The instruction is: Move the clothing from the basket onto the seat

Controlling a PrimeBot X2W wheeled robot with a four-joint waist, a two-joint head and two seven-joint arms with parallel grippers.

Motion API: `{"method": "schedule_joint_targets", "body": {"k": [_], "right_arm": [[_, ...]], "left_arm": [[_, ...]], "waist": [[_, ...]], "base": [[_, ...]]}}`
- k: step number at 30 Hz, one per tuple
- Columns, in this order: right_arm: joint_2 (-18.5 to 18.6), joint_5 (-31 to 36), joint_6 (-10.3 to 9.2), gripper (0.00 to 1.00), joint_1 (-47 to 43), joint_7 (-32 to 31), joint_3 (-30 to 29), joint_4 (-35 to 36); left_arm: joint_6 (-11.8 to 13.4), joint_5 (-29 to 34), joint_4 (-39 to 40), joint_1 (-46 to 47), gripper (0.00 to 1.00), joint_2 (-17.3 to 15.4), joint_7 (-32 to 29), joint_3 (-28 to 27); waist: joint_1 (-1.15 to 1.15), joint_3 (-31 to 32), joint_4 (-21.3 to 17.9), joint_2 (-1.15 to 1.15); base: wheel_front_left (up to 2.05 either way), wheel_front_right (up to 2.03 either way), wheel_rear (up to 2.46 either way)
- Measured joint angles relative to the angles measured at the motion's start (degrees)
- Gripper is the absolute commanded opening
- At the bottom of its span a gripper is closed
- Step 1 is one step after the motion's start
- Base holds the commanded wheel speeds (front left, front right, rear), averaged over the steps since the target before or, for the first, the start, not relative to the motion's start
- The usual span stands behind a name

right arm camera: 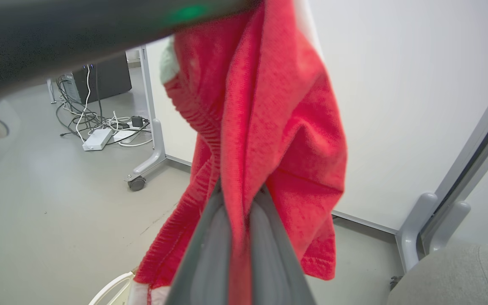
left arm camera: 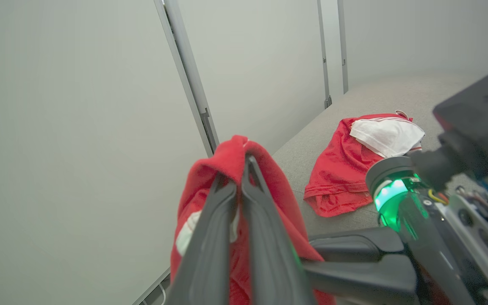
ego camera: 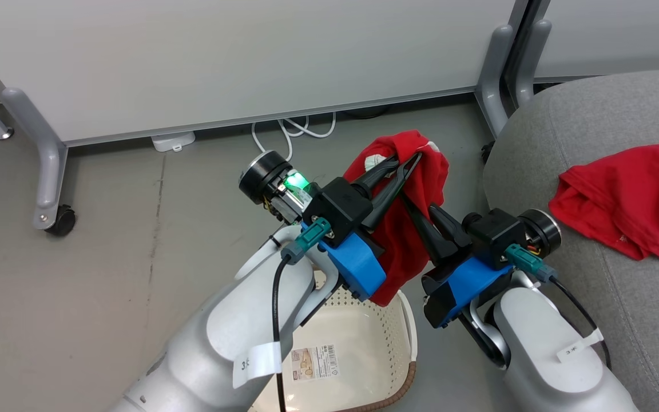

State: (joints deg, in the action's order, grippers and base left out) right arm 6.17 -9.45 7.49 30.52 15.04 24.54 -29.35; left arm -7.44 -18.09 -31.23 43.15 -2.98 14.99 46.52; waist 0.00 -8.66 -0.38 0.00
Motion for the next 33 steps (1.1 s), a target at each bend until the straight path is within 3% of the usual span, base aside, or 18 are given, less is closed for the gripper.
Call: {"method": "schedule_joint_targets", "body": {"k": [14,15,16,17,33], "right_arm": [[0.1,-0.48,0.0,0.0,-0.11,0.0,0.68,0.8],[0.1,-0.51,0.0,0.0,-0.15,0.0,0.66,0.89],[0.09,-0.51,0.0,0.0,-0.19,0.0,0.6,0.99],[0.09,-0.55,0.0,0.0,-0.23,0.0,0.51,1.08],[-0.1,-0.65,0.0,0.0,-2.11,0.0,-4.8,4.13]], "left_arm": [[0.0,-0.19,-0.45,0.01,0.0,0.03,0.01,0.27],[0.0,-0.29,-0.57,0.01,0.13,0.03,0.01,0.33],[0.0,-0.46,-0.64,0.01,0.79,0.03,0.01,0.31],[0.0,-0.46,-0.67,0.01,1.0,0.03,0.01,0.24],[0.0,0.69,-1.56,-1.18,1.0,-0.07,0.02,-0.52]], "waist": [[0.0,0.45,-0.52,0.0],[0.0,0.46,-0.57,0.0],[0.0,0.47,-0.61,0.0],[0.0,0.48,-0.66,0.0],[0.0,-0.63,-4.15,0.0]], "base": [[0.0,0.0,0.0],[0.0,0.0,0.0],[0.0,0.0,0.0],[0.0,0.0,0.0],[0.0,0.0,0.0]]}}
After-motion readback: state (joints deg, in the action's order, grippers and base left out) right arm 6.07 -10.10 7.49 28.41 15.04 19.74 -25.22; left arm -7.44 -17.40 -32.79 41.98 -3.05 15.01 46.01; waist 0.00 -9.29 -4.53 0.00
